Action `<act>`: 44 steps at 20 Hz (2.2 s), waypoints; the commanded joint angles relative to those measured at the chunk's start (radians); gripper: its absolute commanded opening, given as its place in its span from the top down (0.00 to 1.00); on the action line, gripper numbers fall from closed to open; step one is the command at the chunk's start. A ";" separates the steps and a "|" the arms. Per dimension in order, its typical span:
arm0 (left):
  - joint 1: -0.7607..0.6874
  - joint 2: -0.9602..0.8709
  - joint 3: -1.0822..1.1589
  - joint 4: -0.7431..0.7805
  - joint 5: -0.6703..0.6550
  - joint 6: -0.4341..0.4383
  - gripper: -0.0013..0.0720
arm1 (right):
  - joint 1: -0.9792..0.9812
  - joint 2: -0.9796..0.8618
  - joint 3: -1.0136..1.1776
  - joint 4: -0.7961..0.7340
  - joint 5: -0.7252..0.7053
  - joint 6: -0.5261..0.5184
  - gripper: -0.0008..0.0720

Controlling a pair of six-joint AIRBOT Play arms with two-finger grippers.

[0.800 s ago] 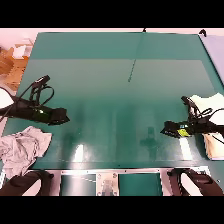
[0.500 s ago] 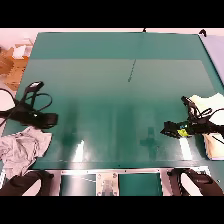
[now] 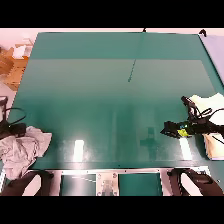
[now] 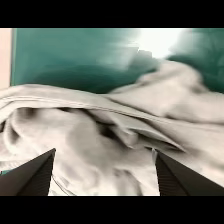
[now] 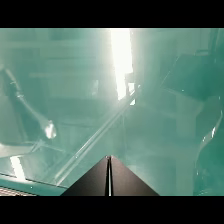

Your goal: Fold the shirts.

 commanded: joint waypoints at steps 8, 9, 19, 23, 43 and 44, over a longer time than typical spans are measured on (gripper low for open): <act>0.262 -0.253 -0.113 -0.137 0.335 0.055 0.96 | 0.001 0.001 0.000 0.000 0.000 0.000 0.95; 0.262 -0.257 -0.087 -0.154 0.322 0.056 0.95 | 0.001 0.001 0.000 0.000 0.000 0.000 0.95; 0.183 -0.108 0.526 -1.031 0.049 0.332 0.95 | 0.001 0.001 -0.001 0.001 0.000 0.000 0.95; -0.214 -0.130 0.547 -1.038 0.095 0.294 0.95 | 0.001 0.001 -0.001 0.000 0.000 0.000 0.95; -0.408 -0.591 0.630 -0.908 -0.227 0.241 0.00 | 0.032 -0.155 0.014 0.407 -0.227 -0.241 0.37; -0.399 -0.565 0.582 -0.867 -0.245 0.232 0.00 | 0.058 -0.211 0.031 0.441 -0.249 -0.279 0.37</act>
